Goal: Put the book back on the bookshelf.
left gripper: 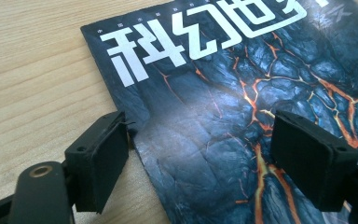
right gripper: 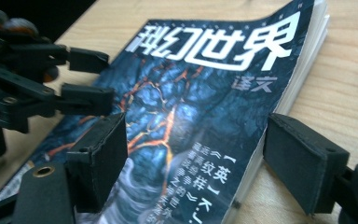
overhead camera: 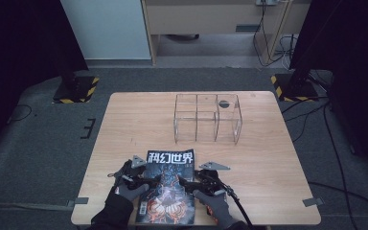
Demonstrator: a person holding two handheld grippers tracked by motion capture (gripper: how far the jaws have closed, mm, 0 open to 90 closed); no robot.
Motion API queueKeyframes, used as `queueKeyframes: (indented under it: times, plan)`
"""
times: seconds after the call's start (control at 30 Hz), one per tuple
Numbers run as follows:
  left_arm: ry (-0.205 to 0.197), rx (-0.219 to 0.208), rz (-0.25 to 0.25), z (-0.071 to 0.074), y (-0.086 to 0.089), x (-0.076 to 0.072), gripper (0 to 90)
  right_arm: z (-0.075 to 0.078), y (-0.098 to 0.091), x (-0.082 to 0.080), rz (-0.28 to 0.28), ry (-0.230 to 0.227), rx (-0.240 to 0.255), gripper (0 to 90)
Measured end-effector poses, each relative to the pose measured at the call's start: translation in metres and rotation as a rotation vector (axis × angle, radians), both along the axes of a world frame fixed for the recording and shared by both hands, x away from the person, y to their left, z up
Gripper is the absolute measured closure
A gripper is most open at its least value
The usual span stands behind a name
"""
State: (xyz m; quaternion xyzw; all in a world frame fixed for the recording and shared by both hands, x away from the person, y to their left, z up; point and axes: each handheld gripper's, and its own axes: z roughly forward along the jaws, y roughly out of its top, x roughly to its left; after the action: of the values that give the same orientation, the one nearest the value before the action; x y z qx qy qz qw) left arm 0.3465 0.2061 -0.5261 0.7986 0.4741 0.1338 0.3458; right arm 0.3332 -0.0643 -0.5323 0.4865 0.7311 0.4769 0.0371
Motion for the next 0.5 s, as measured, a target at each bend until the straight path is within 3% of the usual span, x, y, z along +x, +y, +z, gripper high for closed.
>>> queueKeyframes:
  times: [0.13, 0.23, 0.5]
  plan:
    - [-0.003, 0.0, 0.0, 0.0, 0.0, 0.0, 18.3, 0.008, 0.001, -0.002, 0.014, -0.028, 0.049, 24.0]
    - [-0.005, -0.005, -0.001, 0.0, 0.0, 0.0, 18.3, 0.013, 0.004, -0.003, 0.031, -0.042, 0.034, 24.0]
    - [-0.004, -0.005, -0.002, 0.0, 0.001, 0.0, 18.4, 0.013, 0.003, -0.004, 0.041, -0.058, 0.05, 24.5]
